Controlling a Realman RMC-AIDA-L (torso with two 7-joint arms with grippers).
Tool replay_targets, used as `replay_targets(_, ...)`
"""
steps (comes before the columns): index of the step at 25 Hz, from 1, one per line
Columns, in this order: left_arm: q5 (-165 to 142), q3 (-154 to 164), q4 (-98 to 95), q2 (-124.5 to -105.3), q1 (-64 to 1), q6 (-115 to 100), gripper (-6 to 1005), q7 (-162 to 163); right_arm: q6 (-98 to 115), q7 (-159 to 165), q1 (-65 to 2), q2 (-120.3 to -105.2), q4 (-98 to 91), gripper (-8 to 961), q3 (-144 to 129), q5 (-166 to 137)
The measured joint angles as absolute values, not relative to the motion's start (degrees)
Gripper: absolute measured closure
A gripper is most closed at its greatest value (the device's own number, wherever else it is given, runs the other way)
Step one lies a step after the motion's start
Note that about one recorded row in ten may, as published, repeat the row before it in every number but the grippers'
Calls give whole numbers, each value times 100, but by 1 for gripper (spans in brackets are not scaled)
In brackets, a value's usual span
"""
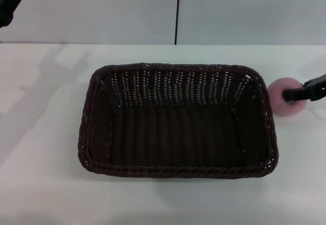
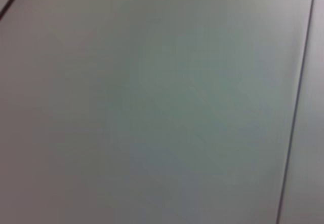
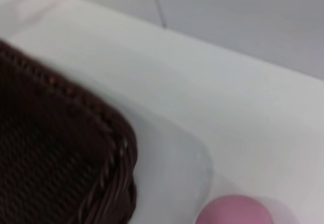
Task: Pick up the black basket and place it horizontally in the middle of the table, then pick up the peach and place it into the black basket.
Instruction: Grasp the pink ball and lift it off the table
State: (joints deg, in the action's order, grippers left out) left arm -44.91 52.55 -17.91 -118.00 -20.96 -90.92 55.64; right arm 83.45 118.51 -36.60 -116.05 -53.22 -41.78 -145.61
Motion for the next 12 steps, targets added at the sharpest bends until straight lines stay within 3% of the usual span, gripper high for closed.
replay_targets(12, -4491, 5209, -1729, -11794, -2121, -9087, 167, 5563, 8411, 11851, -3321, -11495, -5404, 681, -3846, -13865)
